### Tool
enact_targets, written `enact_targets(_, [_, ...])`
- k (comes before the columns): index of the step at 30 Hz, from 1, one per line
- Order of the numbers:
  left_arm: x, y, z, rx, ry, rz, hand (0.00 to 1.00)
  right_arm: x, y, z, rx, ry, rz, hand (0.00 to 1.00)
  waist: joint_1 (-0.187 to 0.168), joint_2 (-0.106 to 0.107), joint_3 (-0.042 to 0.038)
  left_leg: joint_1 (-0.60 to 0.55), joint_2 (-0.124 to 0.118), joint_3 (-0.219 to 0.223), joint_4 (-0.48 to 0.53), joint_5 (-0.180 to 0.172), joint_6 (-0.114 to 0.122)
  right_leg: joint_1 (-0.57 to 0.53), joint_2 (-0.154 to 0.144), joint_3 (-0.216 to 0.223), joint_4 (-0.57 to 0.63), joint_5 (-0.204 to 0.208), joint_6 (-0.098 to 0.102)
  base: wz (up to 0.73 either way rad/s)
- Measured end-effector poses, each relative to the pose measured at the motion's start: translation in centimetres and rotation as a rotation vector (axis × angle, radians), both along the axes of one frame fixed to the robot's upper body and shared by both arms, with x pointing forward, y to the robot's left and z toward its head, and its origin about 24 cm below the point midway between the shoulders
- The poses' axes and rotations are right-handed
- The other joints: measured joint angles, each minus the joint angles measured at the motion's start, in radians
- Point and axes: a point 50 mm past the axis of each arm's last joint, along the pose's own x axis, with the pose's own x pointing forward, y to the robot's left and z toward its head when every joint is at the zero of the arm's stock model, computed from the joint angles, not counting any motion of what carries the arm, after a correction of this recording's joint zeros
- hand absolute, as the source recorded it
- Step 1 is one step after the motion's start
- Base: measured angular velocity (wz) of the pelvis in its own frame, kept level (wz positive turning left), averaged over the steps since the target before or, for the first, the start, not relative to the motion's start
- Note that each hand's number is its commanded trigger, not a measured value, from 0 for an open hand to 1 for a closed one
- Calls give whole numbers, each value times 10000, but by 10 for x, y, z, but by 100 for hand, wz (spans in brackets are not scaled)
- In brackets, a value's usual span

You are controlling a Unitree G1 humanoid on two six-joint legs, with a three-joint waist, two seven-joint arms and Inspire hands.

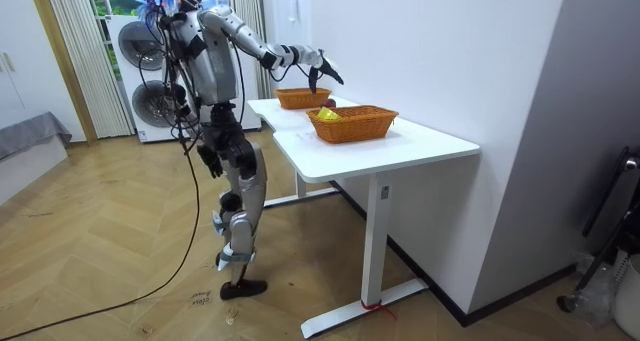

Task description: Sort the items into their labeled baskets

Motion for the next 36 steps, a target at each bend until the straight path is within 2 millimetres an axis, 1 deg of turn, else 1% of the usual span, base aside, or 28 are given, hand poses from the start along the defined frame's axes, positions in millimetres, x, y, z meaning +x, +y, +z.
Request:
enact_targets(2, [-7,1,0,12,173,36,0,0,2,-2,1,49,39,0,59,-33,-5,4,-5,-11,10,2,-2,9,1,88,6,0,0,-2])
enact_targets(4, [-11,4,0,68,329,57,0,0,3,-3,-53,74,61,0,262,-112,31,2,0,-28,43,-9,-20,10,8,97,2,-3,4,0])
enact_targets(5, [-11,4,0,84,346,54,0,0,3,-3,-84,101,74,0,289,-133,42,-25,0,-40,79,-15,-27,11,12,76,3,-3,4,6])
enact_targets(7, [-12,7,1,195,445,-76,0,-1,4,-8,-195,277,155,0,334,-242,79,-147,-4,-64,184,-27,-43,-26,31,62,-9,-2,4,10])
enact_targets(8, [-14,7,1,233,517,-166,0,-2,5,-10,-212,332,180,0,350,-255,84,-168,-4,-66,207,-31,-48,-32,35,66,-11,-2,4,4])
enact_targets(12, [-30,3,-1,251,1430,-728,0,-13,1,-26,-229,857,75,0,502,-281,70,-353,-14,-100,539,-147,-48,-52,66,65,-12,-2,4,1])
enact_targets(13, [-35,1,-2,200,1660,-844,0,-15,0,-29,-229,963,43,0,505,-284,67,-375,-29,-128,583,-152,-52,-51,66,72,-12,-2,4,4])
enact_targets(16, [-43,-3,-3,94,2046,-1124,0,-17,-4,-34,-280,1178,-116,0,501,-298,55,-481,-45,-190,722,-177,-68,-84,87,105,-19,-3,3,4])
enact_targets(18, [-44,-5,-3,41,2126,-1205,0,-17,-6,-36,-297,1287,-200,0,504,-299,54,-550,-47,-189,793,-177,-67,-143,92,115,-12,-2,2,0])
enact_targets(19, [-44,-6,-3,10,2123,-1239,0,-17,-6,-36,-306,1302,-215,0,500,-309,41,-636,-51,-193,839,-179,-73,-181,95,120,-8,-2,1,0])
enact_targets(24, [-41,-5,-2,70,2130,-1408,0,-17,-6,-37,-300,1307,-232,0,523,-334,26,-671,-77,-211,890,-194,-111,-191,97,174,-23,-2,-3,0])
enact_targets(30, [-40,-4,-2,84,2089,-1454,0,-17,-7,-37,-328,1254,-325,0,550,-335,26,-653,-87,-222,891,-166,-62,-168,99,199,-31,-3,-5,0])
enact_targets(33, [-39,-4,0,140,1946,-1515,0,-17,-7,-38,-597,1139,-428,0,544,-332,29,-668,-94,-267,891,-167,-62,-175,99,187,-16,-3,-5,1])
enact_targets(36, [-38,-2,2,209,1886,-1570,0,-17,-10,-41,-889,1105,-662,0,610,-348,35,-665,-99,-294,883,-169,-61,-175,97,235,-15,-7,-4,1])
